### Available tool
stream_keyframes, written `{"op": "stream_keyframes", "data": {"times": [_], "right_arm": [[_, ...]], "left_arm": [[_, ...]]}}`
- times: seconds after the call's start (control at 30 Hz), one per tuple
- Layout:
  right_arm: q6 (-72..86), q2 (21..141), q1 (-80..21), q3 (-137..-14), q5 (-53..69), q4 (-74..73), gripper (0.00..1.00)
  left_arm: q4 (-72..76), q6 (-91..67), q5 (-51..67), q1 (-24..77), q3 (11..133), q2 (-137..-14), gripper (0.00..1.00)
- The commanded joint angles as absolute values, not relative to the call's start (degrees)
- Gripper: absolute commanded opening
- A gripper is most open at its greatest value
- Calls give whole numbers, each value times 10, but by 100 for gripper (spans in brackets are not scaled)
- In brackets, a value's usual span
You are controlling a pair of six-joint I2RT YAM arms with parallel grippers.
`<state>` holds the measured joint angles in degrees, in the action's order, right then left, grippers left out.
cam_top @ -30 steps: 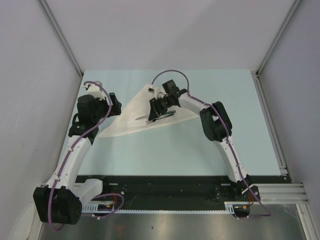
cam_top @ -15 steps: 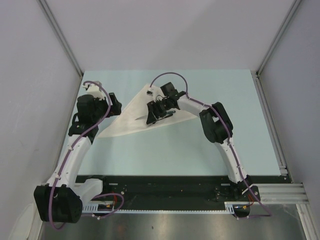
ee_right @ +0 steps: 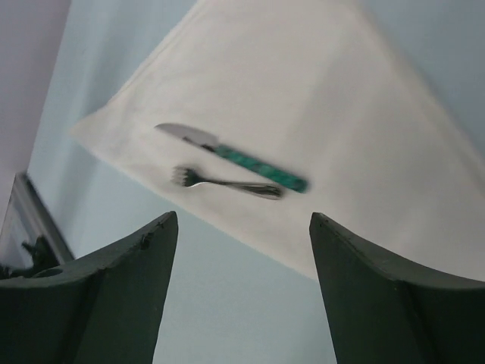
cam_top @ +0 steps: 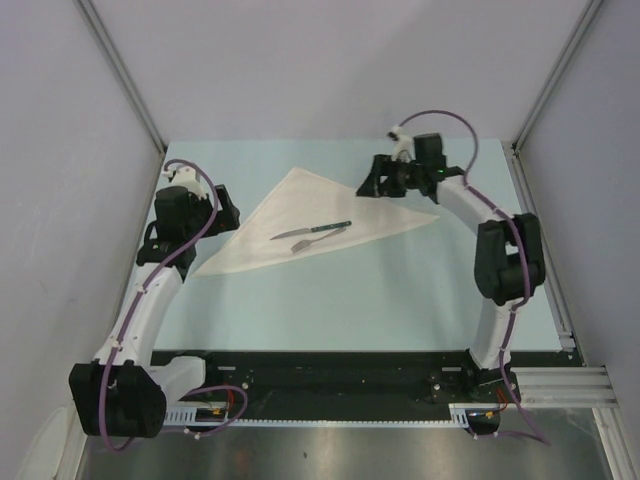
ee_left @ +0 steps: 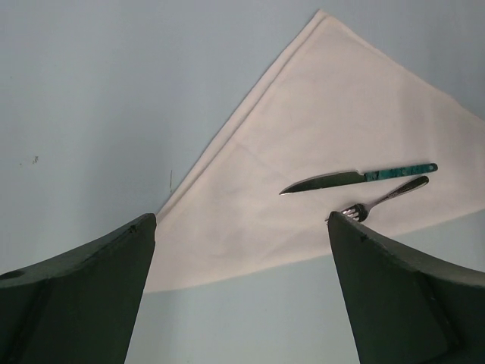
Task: Fold the napkin, place the utensils inside, and roll it up
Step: Place the utensil onto the napkin
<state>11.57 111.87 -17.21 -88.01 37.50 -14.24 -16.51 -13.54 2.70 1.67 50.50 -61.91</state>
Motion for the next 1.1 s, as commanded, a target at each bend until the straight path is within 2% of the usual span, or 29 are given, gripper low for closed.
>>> {"op": "stream_keyframes", "data": {"times": [0.0, 0.13, 0.43, 0.77, 1.07], "right_arm": [[180, 1074, -65, -799, 309, -117, 73], [204, 1054, 15, -736, 268, -106, 72], [221, 1071, 58, -707, 231, -85, 72], [245, 1111, 69, -703, 218, -65, 55], [250, 1133, 71, -707, 218, -59, 50]], "left_arm": [[-156, -134, 12, 11, 520, -592, 100], [-163, -133, 19, 11, 526, -601, 100], [-163, -135, 34, 6, 527, -606, 100], [-164, -134, 36, 2, 527, -606, 100], [-165, -134, 38, 2, 528, -607, 100]]}}
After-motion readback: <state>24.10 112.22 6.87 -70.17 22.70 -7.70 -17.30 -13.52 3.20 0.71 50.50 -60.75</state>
